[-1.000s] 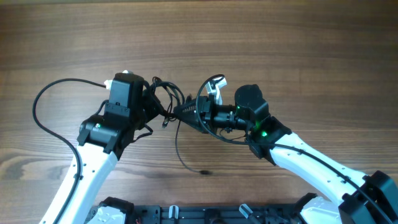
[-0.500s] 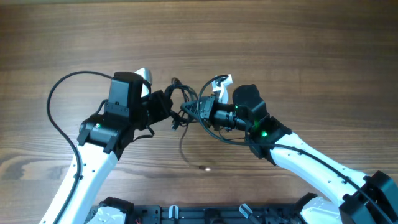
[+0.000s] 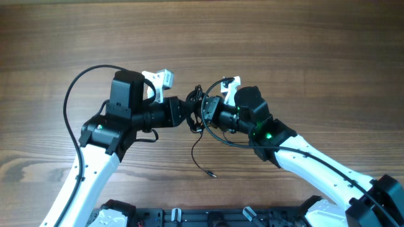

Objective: Untangle cables

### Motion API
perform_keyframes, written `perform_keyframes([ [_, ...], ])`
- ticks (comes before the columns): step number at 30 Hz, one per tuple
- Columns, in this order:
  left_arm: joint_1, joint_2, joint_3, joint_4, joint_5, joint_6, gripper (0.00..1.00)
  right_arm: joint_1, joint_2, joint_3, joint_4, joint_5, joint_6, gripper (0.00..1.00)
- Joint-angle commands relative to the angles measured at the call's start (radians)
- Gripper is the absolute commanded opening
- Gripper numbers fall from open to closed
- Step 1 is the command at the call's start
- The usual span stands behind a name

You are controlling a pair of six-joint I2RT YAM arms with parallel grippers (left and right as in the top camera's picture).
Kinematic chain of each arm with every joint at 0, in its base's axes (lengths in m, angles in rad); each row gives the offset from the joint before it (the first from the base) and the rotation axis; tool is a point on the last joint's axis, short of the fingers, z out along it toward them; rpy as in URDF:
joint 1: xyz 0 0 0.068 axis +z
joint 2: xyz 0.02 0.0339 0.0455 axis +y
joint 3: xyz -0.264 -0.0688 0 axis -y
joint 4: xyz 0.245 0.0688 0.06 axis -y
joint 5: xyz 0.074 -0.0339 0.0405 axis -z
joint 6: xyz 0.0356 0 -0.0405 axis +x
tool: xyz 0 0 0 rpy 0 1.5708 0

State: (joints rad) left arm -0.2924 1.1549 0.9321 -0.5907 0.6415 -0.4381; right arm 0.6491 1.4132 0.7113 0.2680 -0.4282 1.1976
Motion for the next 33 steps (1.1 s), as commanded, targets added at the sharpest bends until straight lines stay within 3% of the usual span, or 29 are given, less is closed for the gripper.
perform_keyframes([
  [1,0.003,0.000,-0.003,0.004,-0.014,0.016,0.04,-0.012,-0.010,0.011,-0.030,0.021,-0.122,0.30],
  [2,0.003,0.000,-0.003,0.002,-0.045,0.011,0.04,-0.027,-0.011,0.011,-0.030,-0.004,-0.145,0.39],
  [5,0.003,0.000,-0.003,0.000,-0.089,0.012,0.04,-0.101,-0.037,0.011,-0.049,-0.121,-0.215,0.52],
  [8,0.003,0.000,-0.003,0.001,-0.148,0.010,0.04,-0.175,-0.068,0.011,-0.053,-0.267,-0.236,0.55],
  [13,0.003,0.000,-0.003,0.016,-0.225,-0.070,0.04,-0.205,-0.073,0.011,-0.113,-0.339,-0.309,0.52],
  [22,0.002,0.003,-0.003,0.016,-0.270,-0.075,0.04,-0.151,-0.073,0.011,-0.166,-0.543,-0.246,0.50],
  [30,0.002,0.007,-0.003,0.027,-0.276,-0.076,0.04,-0.019,-0.072,0.011,-0.180,-0.386,-0.163,0.50],
  [33,0.001,0.007,-0.003,0.026,-0.264,-0.076,0.04,-0.014,-0.072,0.011,-0.180,-0.266,-0.086,0.39],
])
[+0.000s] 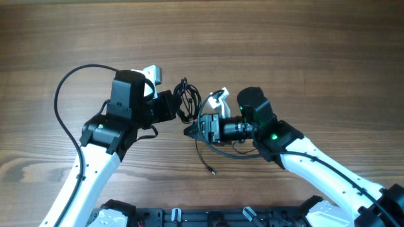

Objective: Untangle cables

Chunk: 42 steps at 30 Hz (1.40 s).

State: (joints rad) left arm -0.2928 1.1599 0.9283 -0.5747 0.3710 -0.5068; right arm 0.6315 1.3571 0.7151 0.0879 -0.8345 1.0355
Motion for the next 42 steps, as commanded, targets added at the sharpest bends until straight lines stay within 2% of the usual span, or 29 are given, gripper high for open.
perform_keyframes([
  [1,-0.005,0.002,0.001,0.010,0.006,-0.007,0.04,0.003,-0.016,0.008,0.001,0.188,0.107,0.29],
  [3,-0.021,0.002,0.001,0.010,0.006,-0.006,0.04,0.003,-0.016,0.008,0.003,0.233,0.130,0.18],
  [6,-0.066,0.002,0.001,0.011,0.005,-0.006,0.04,0.003,-0.016,0.008,0.004,0.284,0.143,0.10],
  [11,-0.115,0.002,0.001,0.011,0.006,-0.005,0.04,0.003,-0.016,0.008,0.005,0.351,0.143,0.06],
  [14,-0.142,0.002,0.001,0.012,0.007,-0.002,0.04,0.003,-0.016,0.008,0.004,0.412,0.142,0.11],
  [19,-0.150,0.002,0.001,0.082,0.156,0.006,0.04,0.003,-0.011,0.008,0.003,0.474,0.111,0.13],
  [22,-0.145,0.002,0.001,0.100,0.159,0.006,0.04,0.003,-0.006,0.008,-0.014,0.479,0.080,0.25],
  [24,-0.124,0.002,0.001,0.099,0.158,0.006,0.04,0.003,-0.007,0.008,-0.025,0.478,0.037,0.28],
  [28,-0.079,0.002,0.001,0.024,-0.016,0.005,0.04,-0.018,-0.008,0.008,-0.034,0.432,0.012,0.44],
  [30,-0.053,0.002,0.001,-0.008,-0.083,0.004,0.04,-0.038,-0.010,0.008,-0.035,0.392,0.012,0.45],
  [31,-0.032,0.002,0.001,-0.014,-0.090,0.004,0.04,-0.052,-0.011,0.008,-0.035,0.364,0.012,0.44],
  [36,0.007,0.002,0.001,-0.004,-0.076,-0.025,0.04,-0.074,-0.011,0.008,-0.033,0.286,0.019,0.22],
  [42,0.007,0.002,0.001,-0.002,-0.013,-0.025,0.04,-0.073,-0.011,0.008,-0.026,0.263,0.072,0.10],
])
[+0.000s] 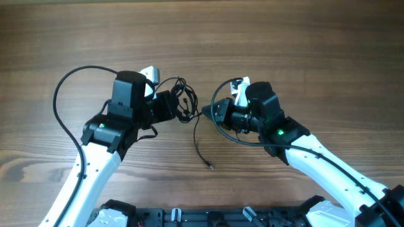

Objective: Untangle cables

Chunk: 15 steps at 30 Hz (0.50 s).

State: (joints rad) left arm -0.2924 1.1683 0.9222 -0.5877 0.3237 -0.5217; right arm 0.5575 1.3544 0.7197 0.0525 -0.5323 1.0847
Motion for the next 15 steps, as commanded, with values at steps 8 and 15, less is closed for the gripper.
perform_keyframes([
  [8,0.006,-0.006,0.007,0.061,0.104,-0.028,0.04,0.040,-0.008,0.003,0.014,-0.051,0.045,0.10],
  [15,-0.078,0.000,0.007,0.084,0.106,-0.071,0.04,0.042,-0.008,0.003,0.050,0.006,0.045,0.11],
])
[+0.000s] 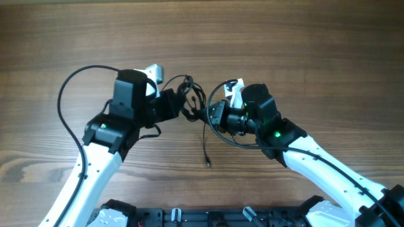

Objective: Untangle cables

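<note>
A tangle of thin black cable (191, 96) hangs at mid-table, and my left gripper (180, 106) is shut on its left side. One loose strand (206, 142) runs down from the tangle and ends in a small plug (207, 164) lying on the wood. My right gripper (209, 115) points left, with its tip against the lower right of the tangle where the strand starts. Its fingers are dark against the dark cable, so the jaw state is not visible.
The wooden table (303, 50) spreads all around the arms. Each arm's own black lead arcs beside it: a big loop on the left (66, 94) and a smaller one under the right wrist (230, 144). A black rail (202, 217) lines the front edge.
My right gripper has shifted a little left and down, so its tip now meets the tangle. The left gripper has moved the tangle slightly right. The loose strand now hangs straighter.
Both grippers first met at the tangle in mid-table. Then the right one was lower and to the left, apart from the bundle, which the left held up. Later the right gripper stood to the right of the tangle, and now it is back against it.
</note>
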### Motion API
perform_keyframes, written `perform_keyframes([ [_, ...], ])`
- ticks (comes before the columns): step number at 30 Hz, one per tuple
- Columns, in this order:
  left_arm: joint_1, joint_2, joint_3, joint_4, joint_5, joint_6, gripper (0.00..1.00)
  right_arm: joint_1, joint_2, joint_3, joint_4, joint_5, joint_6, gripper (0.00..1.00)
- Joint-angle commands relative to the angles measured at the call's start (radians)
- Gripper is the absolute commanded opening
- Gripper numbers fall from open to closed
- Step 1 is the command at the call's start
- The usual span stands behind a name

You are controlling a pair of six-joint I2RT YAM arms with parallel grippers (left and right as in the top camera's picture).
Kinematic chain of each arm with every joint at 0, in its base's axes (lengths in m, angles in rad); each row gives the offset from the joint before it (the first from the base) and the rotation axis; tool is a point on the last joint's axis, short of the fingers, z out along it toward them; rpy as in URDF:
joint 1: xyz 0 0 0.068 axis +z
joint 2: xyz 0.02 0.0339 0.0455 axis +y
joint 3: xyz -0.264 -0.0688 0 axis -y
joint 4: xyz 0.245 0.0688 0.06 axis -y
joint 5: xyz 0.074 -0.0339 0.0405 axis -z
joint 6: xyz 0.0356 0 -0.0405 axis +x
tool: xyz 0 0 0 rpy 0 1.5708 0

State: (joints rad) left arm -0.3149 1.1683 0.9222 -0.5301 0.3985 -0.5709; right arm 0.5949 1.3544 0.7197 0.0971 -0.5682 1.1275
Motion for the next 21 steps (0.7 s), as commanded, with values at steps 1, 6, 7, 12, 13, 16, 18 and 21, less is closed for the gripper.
perform_keyframes([
  [1,-0.084,0.003,0.007,0.048,0.032,-0.022,0.04,0.004,-0.004,0.003,0.006,0.074,-0.001,0.11],
  [6,-0.143,0.003,0.007,0.179,0.122,-0.074,0.04,0.004,0.027,0.003,-0.029,0.166,-0.003,0.11],
  [7,-0.143,0.003,0.007,0.198,0.161,-0.074,0.04,0.004,0.035,0.003,-0.042,0.187,-0.002,0.11],
  [12,-0.142,0.005,0.007,0.206,0.212,-0.064,0.04,-0.001,0.045,0.003,-0.024,0.185,-0.032,0.32],
  [13,-0.141,0.006,0.007,0.195,0.190,-0.065,0.04,-0.005,0.042,0.003,-0.021,0.179,-0.047,0.40],
  [16,-0.127,0.006,0.007,0.101,0.019,-0.066,0.04,-0.047,0.008,0.003,-0.046,0.110,-0.099,0.68],
  [18,-0.090,0.006,0.007,0.038,-0.065,-0.066,0.04,-0.092,-0.035,0.003,-0.047,-0.005,-0.162,0.73],
  [21,-0.017,0.006,0.007,0.022,-0.082,-0.066,0.04,-0.126,-0.093,0.003,-0.048,-0.106,-0.265,0.76],
])
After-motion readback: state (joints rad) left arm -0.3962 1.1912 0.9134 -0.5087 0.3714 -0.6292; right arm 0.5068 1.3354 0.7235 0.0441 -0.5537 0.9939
